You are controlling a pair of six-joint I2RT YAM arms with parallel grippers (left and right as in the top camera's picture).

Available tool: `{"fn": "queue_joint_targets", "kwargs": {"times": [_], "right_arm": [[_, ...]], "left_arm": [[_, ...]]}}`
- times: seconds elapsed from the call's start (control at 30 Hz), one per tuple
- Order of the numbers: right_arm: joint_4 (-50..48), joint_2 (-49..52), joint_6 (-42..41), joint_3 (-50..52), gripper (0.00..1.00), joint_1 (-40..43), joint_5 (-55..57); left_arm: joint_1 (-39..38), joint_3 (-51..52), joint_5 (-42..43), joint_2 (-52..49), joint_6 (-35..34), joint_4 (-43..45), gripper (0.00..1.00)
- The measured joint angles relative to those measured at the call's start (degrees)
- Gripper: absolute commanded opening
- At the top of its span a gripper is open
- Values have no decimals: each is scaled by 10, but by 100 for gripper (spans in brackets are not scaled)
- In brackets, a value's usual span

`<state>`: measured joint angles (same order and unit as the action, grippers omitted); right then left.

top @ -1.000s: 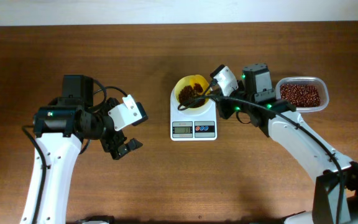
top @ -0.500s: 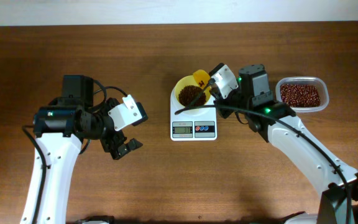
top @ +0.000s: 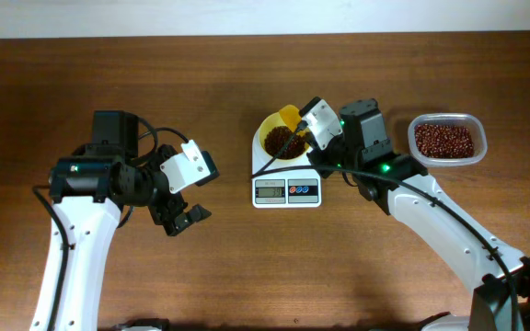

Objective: Scoop item into bowl and weigh 50g on scale

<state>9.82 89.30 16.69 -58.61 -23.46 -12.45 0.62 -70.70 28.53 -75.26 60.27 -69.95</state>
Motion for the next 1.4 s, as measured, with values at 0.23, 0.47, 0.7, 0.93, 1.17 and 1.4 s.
{"fn": "queue_joint_targets", "kwargs": {"times": [0.23, 0.47, 0.7, 0.93, 1.17, 1.4], "right_arm": [[-11, -22, 0, 0, 4, 2, 19], [87, -119, -5, -1, 4, 234, 70], [161, -90, -5, -1, 4, 391, 71], [168, 24, -9, -1, 4, 392, 16], [176, 26, -124, -1, 4, 392, -30], [177, 26, -281, -1, 4, 431, -61]], "left_arm": [[0, 0, 0, 0, 0, 0, 99], [0, 0, 0, 0, 0, 2, 99], [0, 0, 0, 0, 0, 1, 99], [0, 0, 0, 0, 0, 2, 99], [0, 0, 0, 0, 0, 1, 99], [0, 0, 0, 0, 0, 2, 99]]}}
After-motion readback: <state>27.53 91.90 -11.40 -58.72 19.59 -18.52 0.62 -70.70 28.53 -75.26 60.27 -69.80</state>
